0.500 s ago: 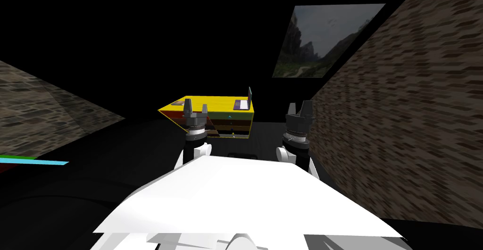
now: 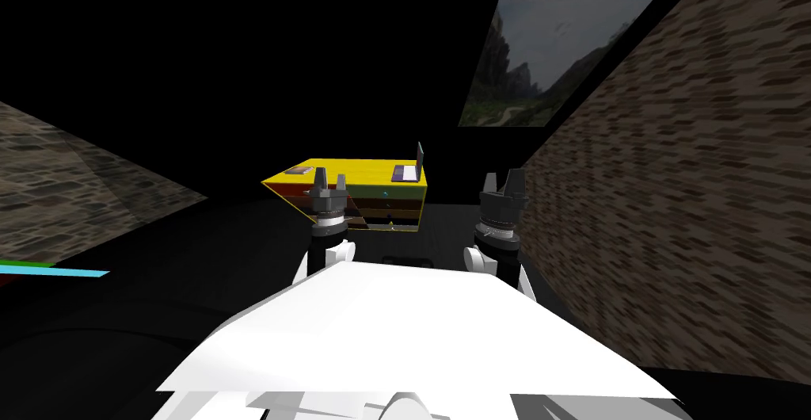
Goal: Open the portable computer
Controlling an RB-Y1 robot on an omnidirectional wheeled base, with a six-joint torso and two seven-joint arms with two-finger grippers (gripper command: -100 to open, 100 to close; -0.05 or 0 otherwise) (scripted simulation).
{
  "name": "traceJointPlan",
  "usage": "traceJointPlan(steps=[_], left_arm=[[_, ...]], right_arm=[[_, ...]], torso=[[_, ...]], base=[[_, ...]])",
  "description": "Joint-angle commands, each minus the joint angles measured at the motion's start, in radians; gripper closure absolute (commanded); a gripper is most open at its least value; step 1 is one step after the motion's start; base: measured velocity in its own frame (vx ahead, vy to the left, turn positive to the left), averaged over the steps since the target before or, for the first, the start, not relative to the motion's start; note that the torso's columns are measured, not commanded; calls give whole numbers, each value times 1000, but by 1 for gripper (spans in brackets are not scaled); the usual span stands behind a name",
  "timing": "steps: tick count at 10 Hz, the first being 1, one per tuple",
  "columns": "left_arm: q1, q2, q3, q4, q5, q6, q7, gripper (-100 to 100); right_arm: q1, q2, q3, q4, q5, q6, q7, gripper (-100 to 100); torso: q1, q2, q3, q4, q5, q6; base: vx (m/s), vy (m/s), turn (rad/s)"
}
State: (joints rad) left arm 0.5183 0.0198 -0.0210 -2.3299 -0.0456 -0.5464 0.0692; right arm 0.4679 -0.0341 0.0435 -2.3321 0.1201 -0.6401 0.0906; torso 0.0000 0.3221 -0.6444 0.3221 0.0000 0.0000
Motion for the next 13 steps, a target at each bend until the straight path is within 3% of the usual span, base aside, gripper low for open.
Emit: traceJointPlan(steps=[1,4,5,7,13], left_arm=[[0,0,0,0,0,0,0,0],[0,0,0,0,0,0,0,0],[-5,33,1,4,6,8,4,-100],[-16,88,4,15,21,26,13,-100],[-63,265,15,59,86,107,54,-100]], right_arm=[[0,0,0,0,0,0,0,0],[0,0,0,0,0,0,0,0],[0,0,0,0,0,0,0,0],[0,0,0,0,0,0,0,0],[0,0,0,0,0,0,0,0]], torso=[[0,74,-147,74,0,0],[0,296,-590,295,0,0],[0,369,-738,369,0,0],[-1,412,-826,412,0,0],[0,417,-831,416,0,0]], base=[[0,0,0],[0,0,0],[11,-11,-13],[18,-28,-19],[37,-40,-26]])
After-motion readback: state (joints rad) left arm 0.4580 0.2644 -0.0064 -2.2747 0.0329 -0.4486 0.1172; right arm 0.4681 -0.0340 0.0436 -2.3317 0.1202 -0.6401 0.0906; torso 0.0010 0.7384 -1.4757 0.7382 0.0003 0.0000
